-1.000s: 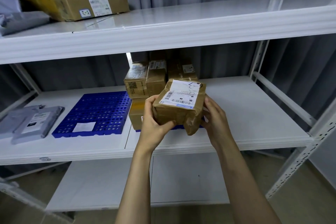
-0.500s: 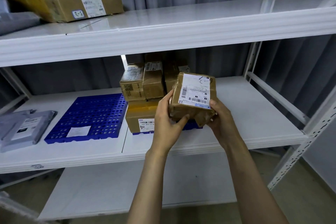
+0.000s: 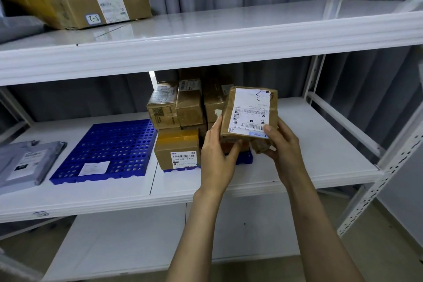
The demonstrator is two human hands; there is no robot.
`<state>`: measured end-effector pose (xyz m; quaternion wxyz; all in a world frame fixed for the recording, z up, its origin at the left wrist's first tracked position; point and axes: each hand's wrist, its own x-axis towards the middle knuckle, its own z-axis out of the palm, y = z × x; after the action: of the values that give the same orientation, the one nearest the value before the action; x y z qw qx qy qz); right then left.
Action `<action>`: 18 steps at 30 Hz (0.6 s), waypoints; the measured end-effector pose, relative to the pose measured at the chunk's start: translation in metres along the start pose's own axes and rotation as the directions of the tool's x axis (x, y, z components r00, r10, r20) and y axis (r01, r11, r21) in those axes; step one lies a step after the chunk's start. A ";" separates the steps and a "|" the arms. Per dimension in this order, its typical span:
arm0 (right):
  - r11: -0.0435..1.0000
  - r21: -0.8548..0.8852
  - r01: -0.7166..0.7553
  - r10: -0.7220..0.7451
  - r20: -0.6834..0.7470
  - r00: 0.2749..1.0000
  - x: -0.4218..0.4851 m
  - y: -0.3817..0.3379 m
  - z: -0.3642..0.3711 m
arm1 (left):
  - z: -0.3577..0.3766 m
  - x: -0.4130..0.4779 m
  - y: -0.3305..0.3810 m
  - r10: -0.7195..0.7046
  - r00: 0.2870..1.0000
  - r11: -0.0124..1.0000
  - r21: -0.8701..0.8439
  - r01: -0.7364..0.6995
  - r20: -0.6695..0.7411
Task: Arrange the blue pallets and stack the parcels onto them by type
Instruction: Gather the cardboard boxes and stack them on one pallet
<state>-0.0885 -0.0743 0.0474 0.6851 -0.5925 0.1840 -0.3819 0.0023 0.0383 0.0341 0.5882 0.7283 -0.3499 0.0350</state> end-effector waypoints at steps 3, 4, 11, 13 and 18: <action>1.000 0.001 0.001 -0.001 -0.093 0.996 0.010 -0.006 0.010 | -0.001 0.005 0.003 -0.014 0.997 1.000 -0.023 0.013 -0.074; 1.000 0.014 -0.005 0.007 -0.122 0.992 0.015 -0.010 0.013 | -0.001 0.008 0.005 -0.010 0.994 1.000 -0.019 0.008 -0.104; 0.999 0.007 -0.044 0.044 -0.210 0.977 0.057 -0.024 0.036 | 0.000 0.045 0.019 -0.040 0.977 0.998 0.048 0.051 -0.207; 0.997 -0.017 -0.071 0.065 -0.228 0.971 0.072 -0.022 0.041 | -0.001 0.058 0.020 0.000 0.973 0.993 0.114 0.028 -0.232; 0.989 -0.122 -0.085 0.050 -0.263 0.964 0.107 -0.018 0.051 | -0.004 0.088 0.018 0.061 0.983 0.929 0.371 0.009 -0.175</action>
<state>0.0103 -0.1192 0.0977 0.6269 -0.5751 0.3169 -0.4194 0.0600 -0.0010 0.0908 0.4696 0.8149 -0.2909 0.1752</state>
